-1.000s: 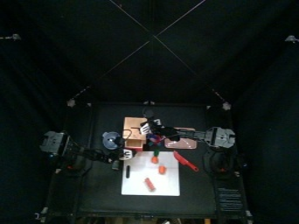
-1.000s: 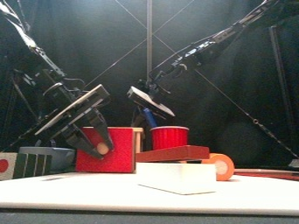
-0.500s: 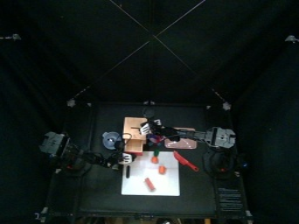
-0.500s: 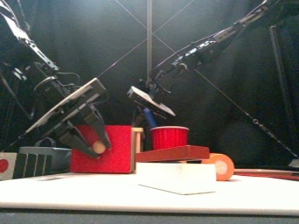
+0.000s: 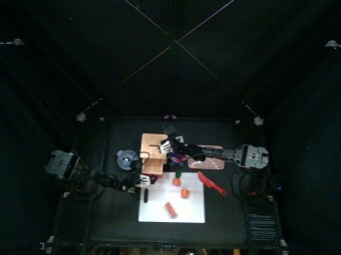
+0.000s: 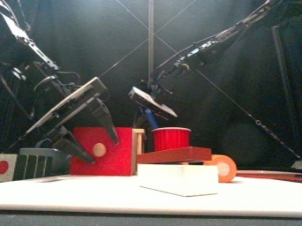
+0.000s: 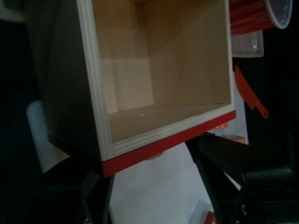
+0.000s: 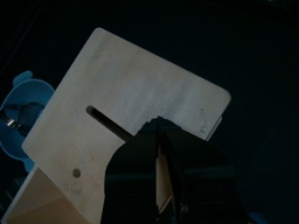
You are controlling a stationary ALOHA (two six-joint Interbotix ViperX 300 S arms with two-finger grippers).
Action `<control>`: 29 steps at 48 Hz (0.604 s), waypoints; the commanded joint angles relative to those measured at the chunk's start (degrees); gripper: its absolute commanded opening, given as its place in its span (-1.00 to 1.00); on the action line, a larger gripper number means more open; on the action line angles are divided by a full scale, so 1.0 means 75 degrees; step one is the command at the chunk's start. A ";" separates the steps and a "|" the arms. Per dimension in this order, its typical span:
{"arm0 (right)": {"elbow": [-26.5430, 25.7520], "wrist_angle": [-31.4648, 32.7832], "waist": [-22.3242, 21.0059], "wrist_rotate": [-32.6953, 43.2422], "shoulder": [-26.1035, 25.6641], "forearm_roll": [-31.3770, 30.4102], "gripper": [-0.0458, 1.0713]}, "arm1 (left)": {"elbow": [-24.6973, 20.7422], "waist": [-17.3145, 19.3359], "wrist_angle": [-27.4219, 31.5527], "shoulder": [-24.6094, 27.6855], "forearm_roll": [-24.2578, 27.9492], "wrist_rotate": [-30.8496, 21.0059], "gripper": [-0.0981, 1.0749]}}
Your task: Open drawer
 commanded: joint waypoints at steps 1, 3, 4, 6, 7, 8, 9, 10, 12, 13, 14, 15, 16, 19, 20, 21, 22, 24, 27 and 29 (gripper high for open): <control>0.0012 0.0070 0.0035 -0.0012 -0.0188 0.0035 -0.87 | -0.0094 0.0000 -0.0059 -0.0105 0.0035 0.0023 0.79; 0.0012 0.0070 0.0059 -0.0012 -0.0223 0.0035 -0.87 | -0.0082 0.0000 -0.0070 -0.0141 0.0047 0.0035 0.79; 0.0012 0.0070 0.0059 -0.0012 -0.0258 0.0035 -0.87 | -0.0082 0.0000 -0.0070 -0.0164 0.0059 0.0047 0.79; 0.0012 0.0070 0.0105 -0.0012 -0.0340 0.0023 -0.87 | -0.0082 -0.0012 -0.0059 -0.0199 0.0094 0.0047 0.79; 0.0000 0.0082 0.0117 -0.0012 -0.0387 0.0023 -0.87 | -0.0094 -0.0012 -0.0059 -0.0234 0.0129 0.0047 0.79; 0.0012 0.0070 0.0129 -0.0012 -0.0422 0.0023 -0.87 | -0.0094 -0.0023 -0.0059 -0.0258 0.0164 0.0047 0.79; 0.0012 0.0070 0.0152 -0.0012 -0.0469 0.0023 -0.87 | -0.0094 -0.0023 -0.0070 -0.0281 0.0187 0.0047 0.79; 0.0012 0.0082 0.0164 -0.0012 -0.0492 0.0023 -0.87 | -0.0094 -0.0035 -0.0059 -0.0305 0.0223 0.0047 0.79; 0.0012 0.0094 0.0199 -0.0012 -0.0586 0.0012 -0.87 | -0.0082 -0.0059 -0.0059 -0.0340 0.0270 0.0035 0.79; 0.0023 0.0117 0.0223 -0.0012 -0.0621 0.0012 -0.87 | -0.0082 -0.0070 -0.0059 -0.0363 0.0293 0.0035 0.79; 0.0012 0.0129 0.0246 -0.0012 -0.0645 0.0012 -0.87 | -0.0082 -0.0082 -0.0059 -0.0398 0.0316 0.0047 0.79; 0.0012 0.0164 0.0246 -0.0012 -0.0668 0.0000 -0.87 | -0.0070 -0.0105 -0.0059 -0.0422 0.0352 0.0047 0.79; 0.0023 0.0187 0.0270 -0.0012 -0.0703 0.0000 -0.87 | -0.0059 -0.0105 -0.0070 -0.0445 0.0352 0.0047 0.79; 0.0023 0.0258 0.0316 -0.0012 -0.0773 -0.0012 -0.87 | -0.0023 -0.0152 -0.0070 -0.0504 0.0375 0.0070 0.79; 0.0023 0.0281 0.0328 -0.0012 -0.0797 -0.0012 -0.87 | -0.0012 -0.0176 -0.0070 -0.0527 0.0375 0.0070 0.79; 0.0023 0.0316 0.0363 -0.0012 -0.0844 -0.0023 -0.87 | 0.0012 -0.0199 -0.0082 -0.0563 0.0375 0.0070 0.79; 0.0023 0.0328 0.0375 -0.0012 -0.0879 -0.0035 -0.87 | 0.0023 -0.0223 -0.0094 -0.0586 0.0387 0.0070 0.79; 0.0023 0.0363 0.0410 -0.0012 -0.0938 -0.0047 -0.87 | 0.0094 -0.0270 -0.0117 -0.0680 0.0387 0.0070 0.79; 0.0023 0.0363 0.0457 -0.0012 -0.1008 -0.0094 -0.87 | 0.0211 -0.0328 -0.0188 -0.0785 0.0363 0.0047 0.79; 0.0012 0.0363 0.0492 -0.0012 -0.1055 -0.0129 -0.87 | 0.0293 -0.0363 -0.0246 -0.0867 0.0352 0.0047 0.79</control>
